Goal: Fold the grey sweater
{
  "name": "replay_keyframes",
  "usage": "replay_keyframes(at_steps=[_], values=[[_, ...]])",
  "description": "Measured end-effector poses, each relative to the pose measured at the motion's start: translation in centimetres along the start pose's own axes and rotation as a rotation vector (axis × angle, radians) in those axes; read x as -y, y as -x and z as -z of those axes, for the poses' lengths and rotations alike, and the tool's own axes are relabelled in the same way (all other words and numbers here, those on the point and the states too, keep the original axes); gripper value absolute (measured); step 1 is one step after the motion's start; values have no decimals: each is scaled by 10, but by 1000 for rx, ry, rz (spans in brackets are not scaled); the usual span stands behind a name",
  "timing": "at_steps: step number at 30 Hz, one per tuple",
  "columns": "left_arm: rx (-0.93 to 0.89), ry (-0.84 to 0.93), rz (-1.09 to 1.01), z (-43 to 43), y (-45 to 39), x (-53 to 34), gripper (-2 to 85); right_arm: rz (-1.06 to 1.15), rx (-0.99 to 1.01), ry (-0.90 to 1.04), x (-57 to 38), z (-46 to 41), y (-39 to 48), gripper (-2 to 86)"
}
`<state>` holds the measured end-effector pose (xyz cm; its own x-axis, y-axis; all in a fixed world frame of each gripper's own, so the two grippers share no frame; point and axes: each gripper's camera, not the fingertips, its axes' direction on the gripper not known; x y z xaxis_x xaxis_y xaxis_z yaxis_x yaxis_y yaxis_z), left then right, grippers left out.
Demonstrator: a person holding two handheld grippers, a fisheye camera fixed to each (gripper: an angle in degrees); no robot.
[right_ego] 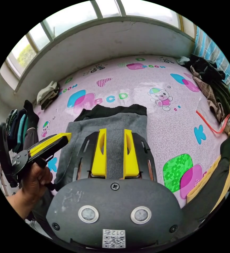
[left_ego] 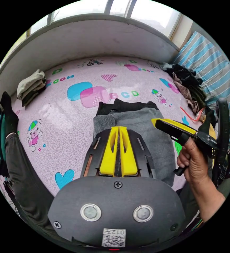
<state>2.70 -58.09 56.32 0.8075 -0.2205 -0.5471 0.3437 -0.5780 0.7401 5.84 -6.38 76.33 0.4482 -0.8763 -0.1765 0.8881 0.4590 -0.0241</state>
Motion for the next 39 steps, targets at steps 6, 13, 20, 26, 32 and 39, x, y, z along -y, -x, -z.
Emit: replay_keyframes(at_steps=[6,13,20,26,32,39], values=[[38,-10,-88,-9,-36,-38,0,-36,-37,-64,-67,-3,12,92],[174,-98,-269,-36,-58,-69,-1,47,-45,-143,-99,-35,11,87],[28,28,-223,-24,-40,-61,-1,89,93,-45,-114,-25,9,82],[38,92,-396,-28,-50,-89,-1,210,3,-11,-162,-44,26,70],[51,32,-443,-51,-43,-94,-1,217,58,-53,-160,-69,9,66],[3,-2,-521,-35,-34,-93,-1,289,80,-38,-156,-62,21,65]])
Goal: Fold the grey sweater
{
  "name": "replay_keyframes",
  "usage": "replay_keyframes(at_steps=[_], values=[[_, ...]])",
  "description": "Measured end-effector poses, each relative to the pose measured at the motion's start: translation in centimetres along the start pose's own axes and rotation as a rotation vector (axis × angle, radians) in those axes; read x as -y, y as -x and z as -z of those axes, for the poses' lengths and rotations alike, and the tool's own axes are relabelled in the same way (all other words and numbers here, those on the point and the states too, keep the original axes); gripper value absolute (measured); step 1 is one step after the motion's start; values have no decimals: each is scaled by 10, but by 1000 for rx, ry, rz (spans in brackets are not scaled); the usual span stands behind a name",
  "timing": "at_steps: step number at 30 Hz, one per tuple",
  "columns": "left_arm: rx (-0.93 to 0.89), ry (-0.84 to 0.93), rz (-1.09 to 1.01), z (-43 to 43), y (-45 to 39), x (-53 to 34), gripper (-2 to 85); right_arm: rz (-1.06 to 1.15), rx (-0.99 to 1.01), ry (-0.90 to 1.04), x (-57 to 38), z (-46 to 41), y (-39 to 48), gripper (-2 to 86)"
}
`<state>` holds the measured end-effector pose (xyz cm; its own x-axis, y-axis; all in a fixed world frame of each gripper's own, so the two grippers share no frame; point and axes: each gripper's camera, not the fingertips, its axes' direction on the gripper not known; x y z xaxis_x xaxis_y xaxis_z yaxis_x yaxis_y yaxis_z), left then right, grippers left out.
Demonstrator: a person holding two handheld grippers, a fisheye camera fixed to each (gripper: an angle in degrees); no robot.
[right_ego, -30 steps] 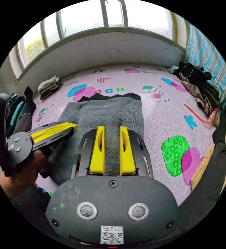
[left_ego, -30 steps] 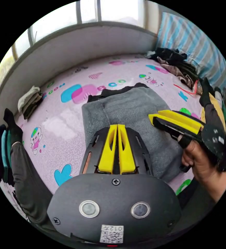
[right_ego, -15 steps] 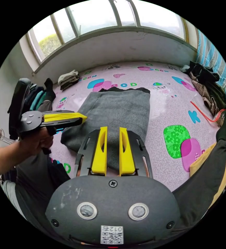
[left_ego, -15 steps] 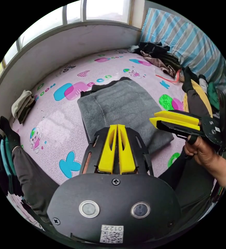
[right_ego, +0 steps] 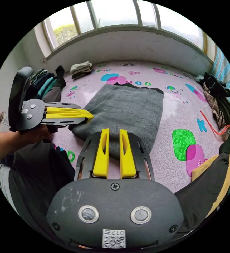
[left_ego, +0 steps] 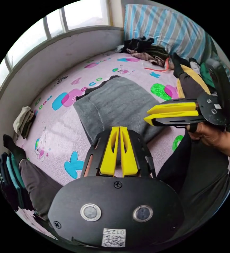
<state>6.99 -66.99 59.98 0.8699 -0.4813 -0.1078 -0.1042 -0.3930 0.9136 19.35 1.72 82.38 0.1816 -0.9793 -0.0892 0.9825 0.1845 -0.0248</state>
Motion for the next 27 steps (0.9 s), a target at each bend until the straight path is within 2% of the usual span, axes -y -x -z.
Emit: replay_keyframes(at_steps=[3,4,6,11,14,15,17,19,22,25,27], values=[[65,110,-79,-32,-3,-8,-1,61,-87,89,-8,-31,4,64],[55,64,-67,-37,4,-13,-1,77,-95,100,-15,-44,-1,63],[34,57,-51,-43,16,-14,0,59,-61,58,-17,-46,-13,62],[5,105,-50,-47,49,-6,4,36,28,144,5,-45,-44,54],[87,55,54,-37,89,0,16,-81,24,17,14,-21,-81,63],[92,43,164,-36,117,2,28,-115,18,-6,16,-17,-92,67],[-24,48,323,-44,167,0,53,-268,90,-25,24,-14,-145,92],[-252,99,490,-70,234,-11,92,-368,223,19,26,-25,-189,108],[-535,152,581,-111,296,-26,136,-495,451,95,21,-52,-255,124],[-693,189,620,-148,334,-40,156,-611,623,159,13,-81,-303,137],[-720,191,624,-162,348,-44,164,-645,692,178,12,-94,-321,139]])
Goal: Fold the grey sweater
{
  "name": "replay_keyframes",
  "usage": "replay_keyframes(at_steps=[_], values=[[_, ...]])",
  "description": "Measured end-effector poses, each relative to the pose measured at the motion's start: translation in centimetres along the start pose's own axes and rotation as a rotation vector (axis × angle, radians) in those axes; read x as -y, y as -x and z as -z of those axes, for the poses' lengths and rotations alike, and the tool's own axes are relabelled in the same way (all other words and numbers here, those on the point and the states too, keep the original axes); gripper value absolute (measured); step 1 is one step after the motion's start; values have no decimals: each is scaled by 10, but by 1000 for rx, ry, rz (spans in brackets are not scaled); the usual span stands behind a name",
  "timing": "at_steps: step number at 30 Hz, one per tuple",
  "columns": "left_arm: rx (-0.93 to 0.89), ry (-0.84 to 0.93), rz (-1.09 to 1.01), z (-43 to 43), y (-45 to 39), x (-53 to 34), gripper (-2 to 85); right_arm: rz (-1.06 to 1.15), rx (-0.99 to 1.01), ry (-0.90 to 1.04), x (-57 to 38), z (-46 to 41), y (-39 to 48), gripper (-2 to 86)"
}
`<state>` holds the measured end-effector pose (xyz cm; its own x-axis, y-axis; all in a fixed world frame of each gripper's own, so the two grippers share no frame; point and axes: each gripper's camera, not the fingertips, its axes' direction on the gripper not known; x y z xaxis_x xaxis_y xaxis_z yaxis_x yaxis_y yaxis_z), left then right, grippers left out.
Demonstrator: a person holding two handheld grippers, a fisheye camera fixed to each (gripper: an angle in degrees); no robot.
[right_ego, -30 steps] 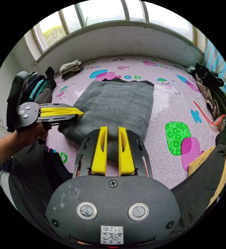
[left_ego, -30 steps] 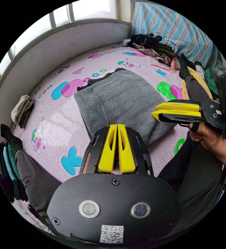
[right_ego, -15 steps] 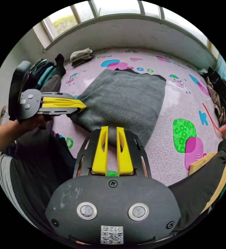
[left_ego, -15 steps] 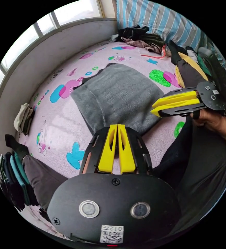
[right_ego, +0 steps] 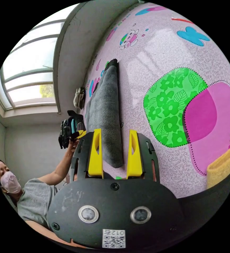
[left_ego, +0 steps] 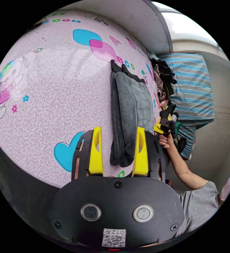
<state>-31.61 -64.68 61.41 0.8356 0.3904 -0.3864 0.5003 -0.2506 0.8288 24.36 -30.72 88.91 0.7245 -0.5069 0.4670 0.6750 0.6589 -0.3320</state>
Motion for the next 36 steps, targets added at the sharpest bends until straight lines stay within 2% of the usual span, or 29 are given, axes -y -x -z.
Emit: replay_keyframes(at_steps=[10,14,16,25,31,36], values=[[-133,11,-35,0,70,50,165,60,125,135,62,-10,-8,136],[-141,54,-79,-6,81,68,155,131,95,208,83,-19,11,132],[-91,73,-110,-4,89,76,147,137,109,225,86,-16,14,130],[-175,65,-84,20,148,73,112,155,114,210,86,-4,49,103],[-54,83,-78,47,159,48,120,142,85,237,62,-1,92,102],[-244,55,16,60,208,25,129,58,147,205,47,7,114,122]])
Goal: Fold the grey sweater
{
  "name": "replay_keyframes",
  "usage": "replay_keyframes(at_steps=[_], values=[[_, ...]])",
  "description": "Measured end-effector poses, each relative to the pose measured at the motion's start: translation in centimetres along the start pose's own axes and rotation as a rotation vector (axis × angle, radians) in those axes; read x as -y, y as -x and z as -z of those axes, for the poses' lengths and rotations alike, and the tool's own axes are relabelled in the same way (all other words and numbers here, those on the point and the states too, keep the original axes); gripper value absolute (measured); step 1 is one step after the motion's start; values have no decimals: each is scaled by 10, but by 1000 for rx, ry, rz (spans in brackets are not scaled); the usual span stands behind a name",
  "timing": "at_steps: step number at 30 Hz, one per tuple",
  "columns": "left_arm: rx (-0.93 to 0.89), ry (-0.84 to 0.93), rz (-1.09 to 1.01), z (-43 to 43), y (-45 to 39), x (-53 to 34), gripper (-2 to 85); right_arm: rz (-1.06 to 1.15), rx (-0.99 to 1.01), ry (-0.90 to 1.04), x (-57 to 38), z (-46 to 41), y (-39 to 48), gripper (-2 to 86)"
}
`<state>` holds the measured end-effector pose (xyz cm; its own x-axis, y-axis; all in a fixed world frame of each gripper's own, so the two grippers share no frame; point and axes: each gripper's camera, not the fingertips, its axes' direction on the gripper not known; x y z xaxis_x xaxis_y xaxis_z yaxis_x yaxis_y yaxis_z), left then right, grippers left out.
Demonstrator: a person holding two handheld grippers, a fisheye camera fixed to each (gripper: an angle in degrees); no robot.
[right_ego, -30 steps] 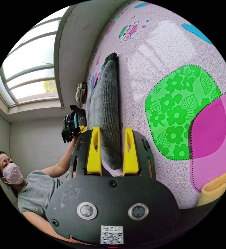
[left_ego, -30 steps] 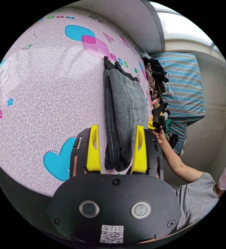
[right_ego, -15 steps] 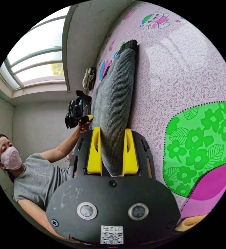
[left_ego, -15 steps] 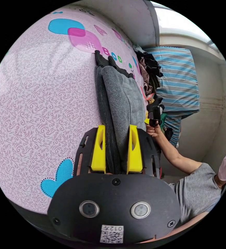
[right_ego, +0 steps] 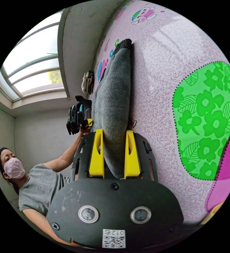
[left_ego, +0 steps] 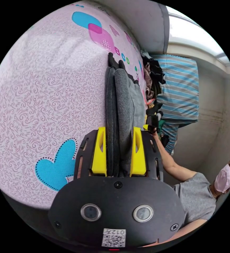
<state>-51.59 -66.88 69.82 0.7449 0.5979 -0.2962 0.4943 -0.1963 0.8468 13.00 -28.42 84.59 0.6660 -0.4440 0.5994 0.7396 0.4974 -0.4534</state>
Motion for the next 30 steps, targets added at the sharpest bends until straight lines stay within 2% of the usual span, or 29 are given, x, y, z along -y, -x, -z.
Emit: replay_keyframes(at_steps=[4,8,12,17,23,30], values=[[-69,15,-21,7,17,-11,124,51,-36,36,-1,-7,45,125],[-20,41,-57,16,21,-25,114,74,-84,65,-8,-13,91,111],[112,7,-91,37,8,-57,107,116,-150,5,-26,-16,143,96],[294,-2,-103,71,-23,-102,105,215,-254,-5,-46,-30,258,90],[363,-151,-165,165,-52,-179,106,399,-298,-1,-49,-59,414,88],[503,-422,-200,366,-85,-304,109,659,-206,53,-19,-130,626,88]])
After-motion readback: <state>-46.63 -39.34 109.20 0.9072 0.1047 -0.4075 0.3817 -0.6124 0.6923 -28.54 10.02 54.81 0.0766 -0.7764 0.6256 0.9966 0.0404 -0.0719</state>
